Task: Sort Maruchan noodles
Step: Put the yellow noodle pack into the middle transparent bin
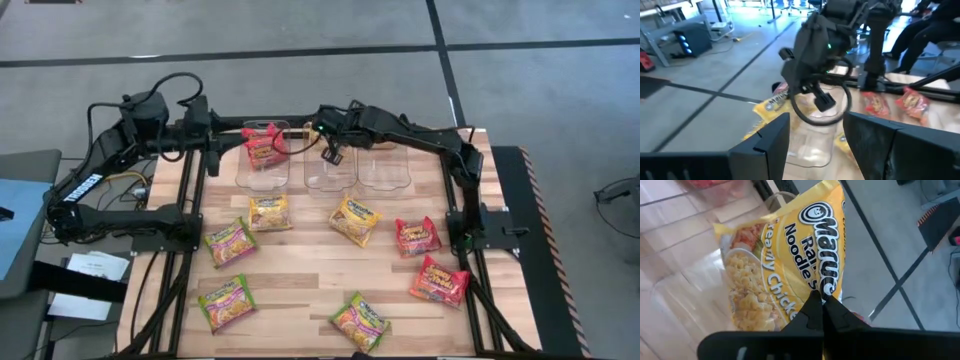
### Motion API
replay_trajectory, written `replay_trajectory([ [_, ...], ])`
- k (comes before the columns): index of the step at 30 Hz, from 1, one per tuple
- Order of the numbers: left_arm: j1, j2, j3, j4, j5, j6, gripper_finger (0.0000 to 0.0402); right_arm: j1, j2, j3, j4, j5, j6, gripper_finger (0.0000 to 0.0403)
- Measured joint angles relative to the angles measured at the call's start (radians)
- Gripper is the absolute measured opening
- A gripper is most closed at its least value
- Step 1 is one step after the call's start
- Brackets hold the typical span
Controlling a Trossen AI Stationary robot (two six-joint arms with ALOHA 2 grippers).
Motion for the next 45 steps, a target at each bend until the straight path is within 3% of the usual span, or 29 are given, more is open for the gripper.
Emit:
replay_trajectory([
  [8, 0.0, 0.0, 0.0, -0.006, -0.012, 0.032, 0.0172, 0.02, 0.0, -0.159, 0.098, -0.003, 0.017, 0.0003],
  [18, 0.0, 0.0, 0.0, -0.039, -0.014, 0.039, 0.0172, 0.012, 0.006, -0.274, 0.348, 0.049, -0.297, 0.0003],
  [25, 0.0, 0.0, 0.0, -0.039, -0.014, 0.038, 0.0172, -0.038, 0.008, -0.341, 0.487, 0.044, -0.374, 0.0004],
  [45, 0.0, 0.0, 0.0, -0.037, -0.078, 0.073, 0.0172, -0.148, 0.007, -0.34, 0.515, -0.158, -0.406, 0.0004],
])
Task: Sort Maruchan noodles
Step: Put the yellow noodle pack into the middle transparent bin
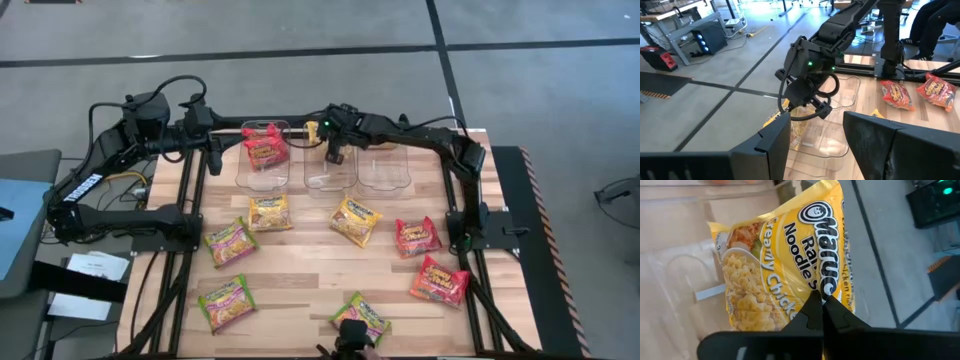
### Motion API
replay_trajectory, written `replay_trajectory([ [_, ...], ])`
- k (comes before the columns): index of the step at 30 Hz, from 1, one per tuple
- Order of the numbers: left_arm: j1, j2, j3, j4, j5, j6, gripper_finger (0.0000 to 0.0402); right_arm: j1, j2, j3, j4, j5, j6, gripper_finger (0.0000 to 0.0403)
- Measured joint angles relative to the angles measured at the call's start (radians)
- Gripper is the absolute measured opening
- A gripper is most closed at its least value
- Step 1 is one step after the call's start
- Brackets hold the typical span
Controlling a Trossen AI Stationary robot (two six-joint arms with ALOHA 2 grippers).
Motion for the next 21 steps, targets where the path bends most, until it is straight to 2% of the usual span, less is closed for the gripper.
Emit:
replay_trajectory([
  [9, 0.0, 0.0, 0.0, 0.004, 0.0, 0.0, 0.0172, -0.015, 0.0, 0.0, 0.001, -0.01, 0.003, 0.0011],
  [21, 0.0, 0.0, 0.0, 0.016, 0.001, 0.0, 0.0172, -0.014, 0.0, 0.0, -0.022, -0.023, 0.038, 0.0106],
])
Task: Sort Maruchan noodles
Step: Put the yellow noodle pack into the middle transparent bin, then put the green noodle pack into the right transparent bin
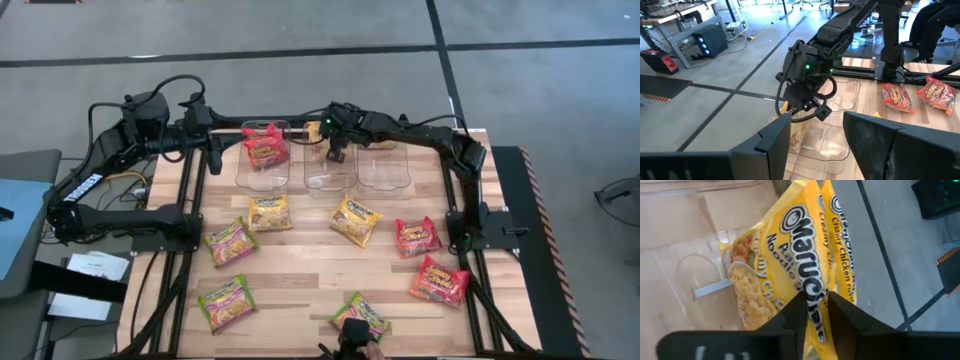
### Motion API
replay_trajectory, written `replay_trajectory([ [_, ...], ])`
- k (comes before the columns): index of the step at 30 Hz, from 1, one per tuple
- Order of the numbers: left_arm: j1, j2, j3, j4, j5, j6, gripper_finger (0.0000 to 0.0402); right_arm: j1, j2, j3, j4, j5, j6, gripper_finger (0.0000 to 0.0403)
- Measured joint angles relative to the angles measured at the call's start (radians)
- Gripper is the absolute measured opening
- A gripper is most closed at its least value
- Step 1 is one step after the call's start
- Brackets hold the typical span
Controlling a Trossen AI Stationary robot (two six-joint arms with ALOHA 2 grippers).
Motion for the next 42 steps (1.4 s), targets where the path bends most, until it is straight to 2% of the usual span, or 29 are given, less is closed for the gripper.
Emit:
replay_trajectory([
  [10, 0.0, 0.0, 0.0, -0.001, 0.0, 0.0, 0.0172, 0.003, 0.0, 0.003, -0.005, -0.011, 0.052, 0.0155],
  [15, 0.0, 0.0, 0.0, -0.002, 0.003, 0.0, 0.0172, 0.006, 0.0, 0.046, -0.025, -0.011, 0.112, 0.016],
  [28, 0.0, 0.0, 0.0, -0.002, 0.002, 0.015, 0.0172, 0.005, 0.0, 0.089, -0.061, -0.011, 0.112, 0.016],
  [35, 0.0, 0.0, 0.0, -0.001, 0.0, 0.063, 0.0172, 0.025, -0.001, 0.284, -0.241, -0.009, 0.113, 0.016],
  [42, 0.0, 0.0, 0.0, -0.002, 0.0, 0.054, 0.0172, 0.054, -0.001, 0.543, -0.501, -0.008, 0.182, 0.016],
])
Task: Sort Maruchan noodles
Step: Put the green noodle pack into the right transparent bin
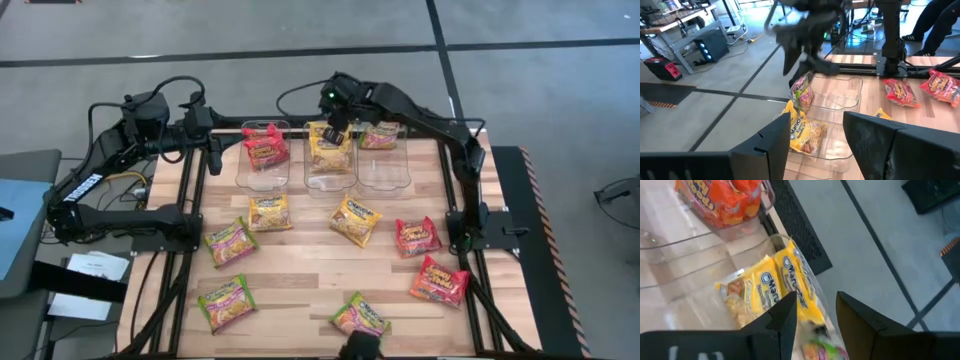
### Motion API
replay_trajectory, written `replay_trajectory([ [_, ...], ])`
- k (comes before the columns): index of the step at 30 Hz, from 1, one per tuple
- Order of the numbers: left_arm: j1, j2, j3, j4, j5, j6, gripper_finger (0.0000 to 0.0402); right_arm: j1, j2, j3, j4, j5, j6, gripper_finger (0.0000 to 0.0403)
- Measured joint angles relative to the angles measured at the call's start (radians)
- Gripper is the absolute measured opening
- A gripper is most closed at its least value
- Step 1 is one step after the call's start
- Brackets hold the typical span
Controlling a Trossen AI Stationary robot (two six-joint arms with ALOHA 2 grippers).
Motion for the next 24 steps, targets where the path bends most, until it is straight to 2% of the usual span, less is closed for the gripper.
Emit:
replay_trajectory([
  [5, 0.0, 0.0, 0.0, -0.004, 0.0, 0.0, 0.0172, 0.043, -0.001, 0.156, -0.151, -0.001, 0.045, 0.016],
  [7, 0.0, 0.0, 0.0, -0.005, 0.0, -0.001, 0.0172, 0.06, -0.032, 0.134, -0.176, 0.0, 0.052, 0.0159],
  [10, 0.0, 0.0, 0.0, -0.005, 0.0, -0.001, 0.0172, 0.065, -0.072, 0.128, -0.303, 0.019, 0.088, 0.0156],
  [13, 0.0, 0.0, 0.0, -0.005, 0.002, -0.002, 0.0172, 0.051, -0.102, 0.128, -0.471, 0.023, 0.189, 0.0152],
  [15, 0.0, 0.0, 0.0, -0.005, 0.001, -0.002, 0.0172, 0.041, -0.12, 0.122, -0.475, 0.023, 0.259, 0.0149],
  [20, 0.0, 0.0, 0.0, -0.005, 0.002, 0.01, 0.0172, 0.042, -0.229, 0.017, -0.474, 0.032, 0.308, 0.0148],
  [24, 0.0, 0.0, 0.0, -0.004, 0.002, -0.011, 0.0172, 0.055, -0.338, -0.159, -0.476, 0.027, 0.379, 0.0148],
])
